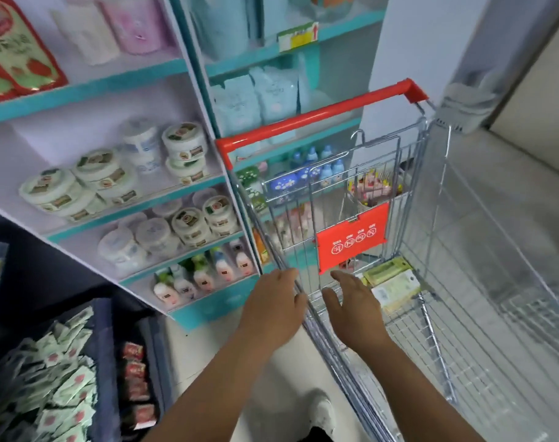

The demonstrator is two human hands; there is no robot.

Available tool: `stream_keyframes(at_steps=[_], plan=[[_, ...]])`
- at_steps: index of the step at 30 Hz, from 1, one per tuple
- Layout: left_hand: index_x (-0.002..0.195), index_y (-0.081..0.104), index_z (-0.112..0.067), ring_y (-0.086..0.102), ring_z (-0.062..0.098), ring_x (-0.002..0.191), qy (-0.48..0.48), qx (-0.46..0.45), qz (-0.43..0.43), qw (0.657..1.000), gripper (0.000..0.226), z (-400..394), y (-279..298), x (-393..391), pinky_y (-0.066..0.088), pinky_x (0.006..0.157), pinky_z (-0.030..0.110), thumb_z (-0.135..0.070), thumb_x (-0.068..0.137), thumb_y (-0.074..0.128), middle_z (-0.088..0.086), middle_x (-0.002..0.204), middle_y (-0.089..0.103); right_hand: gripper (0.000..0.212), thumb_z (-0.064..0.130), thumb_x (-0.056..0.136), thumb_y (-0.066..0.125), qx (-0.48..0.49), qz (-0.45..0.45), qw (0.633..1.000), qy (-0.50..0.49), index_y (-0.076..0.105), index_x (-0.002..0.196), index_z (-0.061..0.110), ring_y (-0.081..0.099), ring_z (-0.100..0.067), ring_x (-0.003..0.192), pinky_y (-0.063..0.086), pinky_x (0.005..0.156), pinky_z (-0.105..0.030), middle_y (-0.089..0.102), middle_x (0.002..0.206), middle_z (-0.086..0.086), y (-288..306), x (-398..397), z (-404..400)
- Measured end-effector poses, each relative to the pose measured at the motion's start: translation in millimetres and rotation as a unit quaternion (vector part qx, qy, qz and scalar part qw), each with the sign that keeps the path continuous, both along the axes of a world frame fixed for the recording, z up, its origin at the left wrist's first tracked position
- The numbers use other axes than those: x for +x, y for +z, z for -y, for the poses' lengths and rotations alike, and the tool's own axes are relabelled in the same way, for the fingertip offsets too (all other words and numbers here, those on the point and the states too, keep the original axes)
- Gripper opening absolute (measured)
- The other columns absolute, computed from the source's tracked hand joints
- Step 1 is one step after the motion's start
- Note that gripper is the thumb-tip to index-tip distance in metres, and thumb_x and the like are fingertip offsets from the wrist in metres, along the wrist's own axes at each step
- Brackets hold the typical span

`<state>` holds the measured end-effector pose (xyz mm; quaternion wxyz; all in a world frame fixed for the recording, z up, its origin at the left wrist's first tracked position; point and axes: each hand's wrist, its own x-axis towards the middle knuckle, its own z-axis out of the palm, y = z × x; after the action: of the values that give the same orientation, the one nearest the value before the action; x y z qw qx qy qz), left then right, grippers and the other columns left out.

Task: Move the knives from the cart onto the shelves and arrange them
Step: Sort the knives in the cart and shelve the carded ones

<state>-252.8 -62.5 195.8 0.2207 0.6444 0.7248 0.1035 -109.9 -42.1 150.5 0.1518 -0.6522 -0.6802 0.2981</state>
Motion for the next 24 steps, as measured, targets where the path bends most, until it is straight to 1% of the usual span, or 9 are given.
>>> stream_keyframes(at_steps=[3,5,8,12,16,18,21,24], plan=[[0.136,0.040,-0.019,0.045,0.023,0.118,-0.054,-0.011,-0.013,0.998,0.043,-36,-9,30,0.042,0.097,0.039,-0.031,0.095,0.043,0.006,0.126,0.050,0.046,0.035,0.097,0.045,-0.015,0.000,0.999,-0.045,0.041,0.141,0.020,0.041,-0.023,0.131,0.033,0.107,-0.038,0.046,0.142,-0.001,-7,26,-23],[0.136,0.038,-0.019,0.047,0.025,0.116,-0.090,-0.017,-0.024,0.995,0.044,-58,-19,46,0.044,0.094,0.042,-0.033,0.095,0.044,0.007,0.122,0.052,0.048,0.037,0.097,0.044,-0.035,0.001,0.996,-0.076,0.038,0.142,0.020,0.040,-0.025,0.131,0.032,0.106,-0.038,0.044,0.144,-0.002,-15,42,-37],[0.139,0.034,-0.019,0.047,0.025,0.114,-0.146,-0.020,-0.020,0.989,0.048,-87,-35,70,0.043,0.093,0.039,-0.032,0.094,0.046,0.007,0.124,0.052,0.052,0.038,0.097,0.044,-0.054,-0.002,0.991,-0.126,0.035,0.144,0.018,0.039,-0.027,0.131,0.032,0.107,-0.040,0.042,0.146,-0.004,-30,64,-55],[0.146,0.026,-0.018,0.044,0.026,0.120,-0.214,-0.035,-0.029,0.976,0.057,-124,-61,97,0.038,0.097,0.036,-0.031,0.094,0.048,0.008,0.133,0.047,0.057,0.039,0.098,0.042,-0.084,0.004,0.979,-0.186,0.027,0.148,0.016,0.034,-0.026,0.136,0.028,0.111,-0.037,0.036,0.150,-0.006,-51,91,-75],[0.147,0.022,-0.019,0.043,0.027,0.124,-0.276,-0.069,-0.034,0.958,0.062,-164,-100,118,0.036,0.101,0.036,-0.028,0.092,0.051,0.008,0.139,0.043,0.061,0.039,0.098,0.042,-0.112,-0.003,0.961,-0.255,0.021,0.150,0.016,0.028,-0.024,0.140,0.023,0.113,-0.037,0.029,0.154,-0.004,-80,110,-99],[0.149,0.018,-0.020,0.041,0.027,0.128,-0.296,-0.084,-0.042,0.950,0.067,-176,-116,123,0.035,0.104,0.036,-0.028,0.092,0.051,0.007,0.143,0.039,0.062,0.038,0.098,0.042,-0.126,-0.005,0.952,-0.277,0.018,0.151,0.016,0.025,-0.022,0.142,0.022,0.113,-0.036,0.027,0.155,-0.004,-90,115,-106],[0.149,0.018,-0.014,0.036,0.025,0.133,-0.322,-0.100,-0.053,0.940,0.067,-199,-148,133,0.030,0.108,0.032,-0.027,0.092,0.052,0.008,0.147,0.035,0.063,0.036,0.097,0.044,-0.143,-0.010,0.935,-0.325,0.019,0.151,0.016,0.028,-0.024,0.141,0.023,0.113,-0.036,0.027,0.155,-0.005,-115,122,-120],[0.149,0.015,-0.014,0.038,0.024,0.131,-0.347,-0.120,-0.060,0.928,0.068,-218,-179,141,0.033,0.105,0.033,-0.026,0.093,0.051,0.006,0.145,0.036,0.063,0.036,0.097,0.044,-0.166,-0.018,0.917,-0.361,0.018,0.151,0.017,0.027,-0.025,0.140,0.022,0.113,-0.037,0.027,0.155,-0.002,-145,126,-132]])
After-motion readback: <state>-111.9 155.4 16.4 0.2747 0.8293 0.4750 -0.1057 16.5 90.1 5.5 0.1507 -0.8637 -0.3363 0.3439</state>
